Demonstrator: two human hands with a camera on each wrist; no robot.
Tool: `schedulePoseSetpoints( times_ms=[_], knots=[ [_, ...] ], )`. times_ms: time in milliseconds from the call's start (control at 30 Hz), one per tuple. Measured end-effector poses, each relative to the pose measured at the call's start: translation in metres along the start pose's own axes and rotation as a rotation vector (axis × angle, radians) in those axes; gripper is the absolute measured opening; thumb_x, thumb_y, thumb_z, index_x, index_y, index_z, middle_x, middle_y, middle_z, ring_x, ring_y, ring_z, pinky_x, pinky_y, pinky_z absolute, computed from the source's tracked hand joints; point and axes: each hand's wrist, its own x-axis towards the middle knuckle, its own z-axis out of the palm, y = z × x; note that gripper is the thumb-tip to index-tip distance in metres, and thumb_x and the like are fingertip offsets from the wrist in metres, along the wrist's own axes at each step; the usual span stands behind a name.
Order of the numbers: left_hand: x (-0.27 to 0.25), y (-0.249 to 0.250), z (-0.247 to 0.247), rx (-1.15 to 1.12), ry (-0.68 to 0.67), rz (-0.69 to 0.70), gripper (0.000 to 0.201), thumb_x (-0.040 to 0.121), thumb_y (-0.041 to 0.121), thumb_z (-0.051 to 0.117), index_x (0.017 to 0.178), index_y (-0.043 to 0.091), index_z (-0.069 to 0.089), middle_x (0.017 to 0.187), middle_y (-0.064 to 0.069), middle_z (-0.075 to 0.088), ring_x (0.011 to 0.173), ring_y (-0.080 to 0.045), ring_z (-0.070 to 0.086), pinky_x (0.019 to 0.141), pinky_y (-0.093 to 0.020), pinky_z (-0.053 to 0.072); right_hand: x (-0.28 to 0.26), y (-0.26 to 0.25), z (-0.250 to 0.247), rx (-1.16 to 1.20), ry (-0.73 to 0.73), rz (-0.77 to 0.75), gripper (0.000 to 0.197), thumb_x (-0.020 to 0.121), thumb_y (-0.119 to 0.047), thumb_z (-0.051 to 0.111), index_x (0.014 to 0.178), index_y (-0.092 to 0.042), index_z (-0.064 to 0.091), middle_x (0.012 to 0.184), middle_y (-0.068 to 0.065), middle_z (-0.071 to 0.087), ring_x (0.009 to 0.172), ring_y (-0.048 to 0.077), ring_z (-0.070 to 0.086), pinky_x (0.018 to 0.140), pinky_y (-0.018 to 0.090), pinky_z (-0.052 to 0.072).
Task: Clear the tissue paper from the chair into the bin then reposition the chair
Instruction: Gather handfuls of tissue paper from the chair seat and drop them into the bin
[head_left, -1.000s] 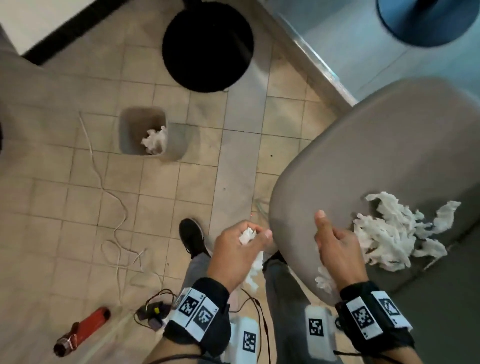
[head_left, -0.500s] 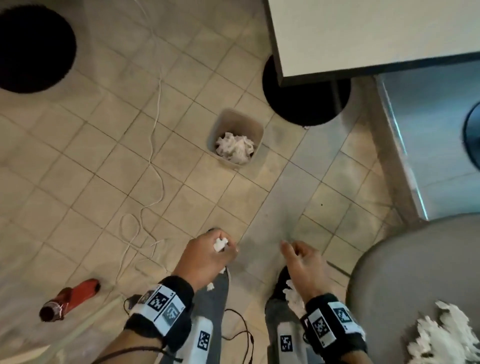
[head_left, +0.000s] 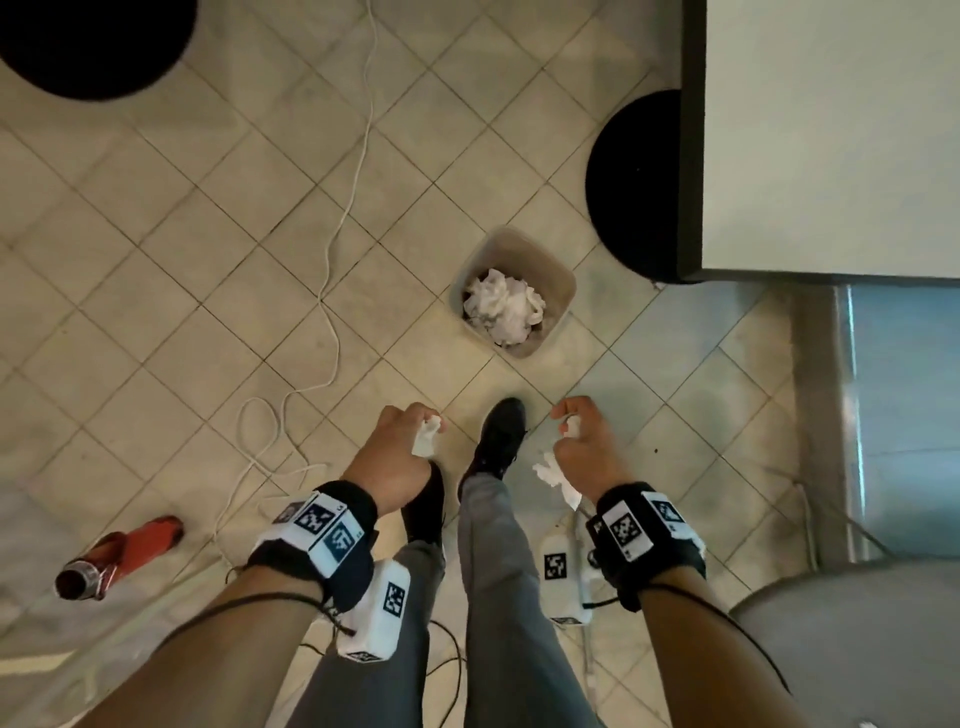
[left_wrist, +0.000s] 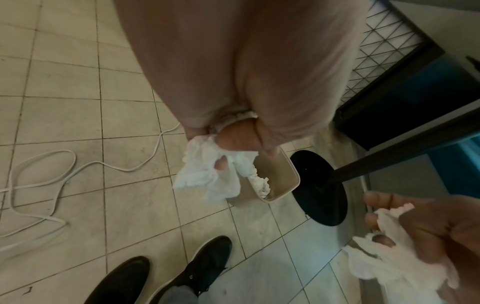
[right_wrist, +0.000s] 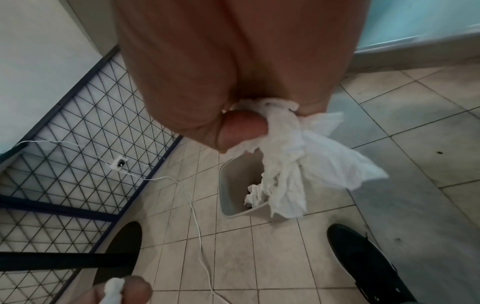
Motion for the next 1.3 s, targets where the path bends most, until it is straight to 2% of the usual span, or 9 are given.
schedulePoseSetpoints(
  times_ms=[267, 400, 533, 633, 833, 933, 1100, 1200, 1300],
  knots=[
    [0.069, 0.047, 0.003, -0.026, 0.150, 0.004, 0.065, 0.083, -0.001, 0.055, 0.143, 0.020, 0.039, 0.134, -0.011, 0.043, 0.120, -0.030, 0.048, 0.092, -0.029, 0.037, 0.074, -0.020, -0.005, 0.058, 0.087, 0.025, 0.044, 0.080, 0.005, 0.054, 0.114, -0.024, 0.054, 0.109, 0.004, 0.062, 0.096, 0.024, 0.060, 0.084, 0.036, 0.052],
    [0.116, 0.061, 0.002, -0.013, 0.210, 0.039, 0.064, 0.084, 0.008, 0.060, 0.142, 0.024, 0.037, 0.128, -0.010, 0.050, 0.116, -0.030, 0.052, 0.096, -0.037, 0.044, 0.111, -0.028, 0.001, 0.078, 0.130, 0.001, 0.052, 0.079, 0.002, 0.063, 0.122, -0.024, 0.052, 0.110, 0.001, 0.054, 0.081, 0.016, 0.057, 0.057, 0.018, 0.045],
    [0.161, 0.070, -0.002, 0.010, 0.279, 0.131, 0.064, 0.083, 0.014, 0.062, 0.141, 0.023, 0.037, 0.126, -0.012, 0.055, 0.111, -0.034, 0.056, 0.093, -0.043, 0.049, 0.150, -0.038, 0.005, 0.041, 0.223, -0.040, 0.054, 0.074, -0.007, 0.073, 0.120, -0.024, 0.050, 0.123, 0.006, 0.050, 0.102, 0.023, 0.054, 0.080, 0.028, 0.047],
    [0.200, 0.067, -0.005, -0.012, 0.311, 0.187, 0.068, 0.081, 0.013, 0.063, 0.142, 0.026, 0.035, 0.130, -0.014, 0.055, 0.110, -0.037, 0.057, 0.091, -0.048, 0.051, 0.184, -0.041, 0.014, -0.002, 0.229, -0.062, 0.052, 0.074, -0.012, 0.076, 0.118, -0.021, 0.049, 0.120, 0.007, 0.057, 0.103, 0.024, 0.057, 0.081, 0.030, 0.046],
    [0.268, 0.052, 0.005, 0.014, 0.349, 0.256, 0.062, 0.082, 0.008, 0.060, 0.139, 0.025, 0.040, 0.131, -0.011, 0.052, 0.111, -0.028, 0.055, 0.083, -0.033, 0.044, 0.241, -0.038, 0.034, -0.047, 0.206, -0.061, 0.050, 0.077, -0.019, 0.078, 0.120, -0.023, 0.054, 0.112, 0.001, 0.063, 0.100, 0.019, 0.060, 0.079, 0.026, 0.046],
    [0.296, 0.046, 0.012, 0.085, 0.304, 0.260, 0.058, 0.084, 0.012, 0.059, 0.138, 0.026, 0.043, 0.138, -0.008, 0.048, 0.118, -0.024, 0.050, 0.090, -0.027, 0.038, 0.263, -0.034, 0.041, -0.061, 0.197, -0.057, 0.050, 0.080, -0.017, 0.077, 0.125, -0.023, 0.054, 0.115, 0.001, 0.061, 0.101, 0.017, 0.058, 0.084, 0.026, 0.047],
    [0.314, 0.043, 0.012, 0.088, 0.199, 0.177, 0.075, 0.082, 0.015, 0.069, 0.147, 0.027, 0.034, 0.150, -0.010, 0.039, 0.132, -0.033, 0.044, 0.103, -0.038, 0.041, 0.285, -0.024, 0.047, -0.197, 0.101, -0.014, 0.062, 0.079, -0.022, 0.073, 0.135, -0.035, 0.049, 0.139, 0.003, 0.050, 0.120, 0.028, 0.055, 0.101, 0.046, 0.048],
    [0.309, 0.043, 0.009, 0.102, 0.187, 0.181, 0.069, 0.084, 0.022, 0.064, 0.147, 0.025, 0.036, 0.152, -0.010, 0.038, 0.134, -0.035, 0.042, 0.106, -0.040, 0.041, 0.277, -0.019, 0.043, -0.226, 0.087, -0.015, 0.064, 0.082, -0.028, 0.069, 0.140, -0.039, 0.044, 0.142, 0.003, 0.046, 0.121, 0.029, 0.054, 0.097, 0.037, 0.045],
    [0.288, 0.037, 0.001, 0.070, 0.211, 0.134, 0.058, 0.087, 0.024, 0.060, 0.143, 0.028, 0.043, 0.147, -0.007, 0.045, 0.126, -0.033, 0.050, 0.102, -0.041, 0.046, 0.251, -0.010, 0.038, -0.167, 0.035, -0.008, 0.055, 0.084, -0.030, 0.064, 0.136, -0.040, 0.049, 0.132, -0.001, 0.060, 0.115, 0.024, 0.060, 0.092, 0.033, 0.046]
  ],
)
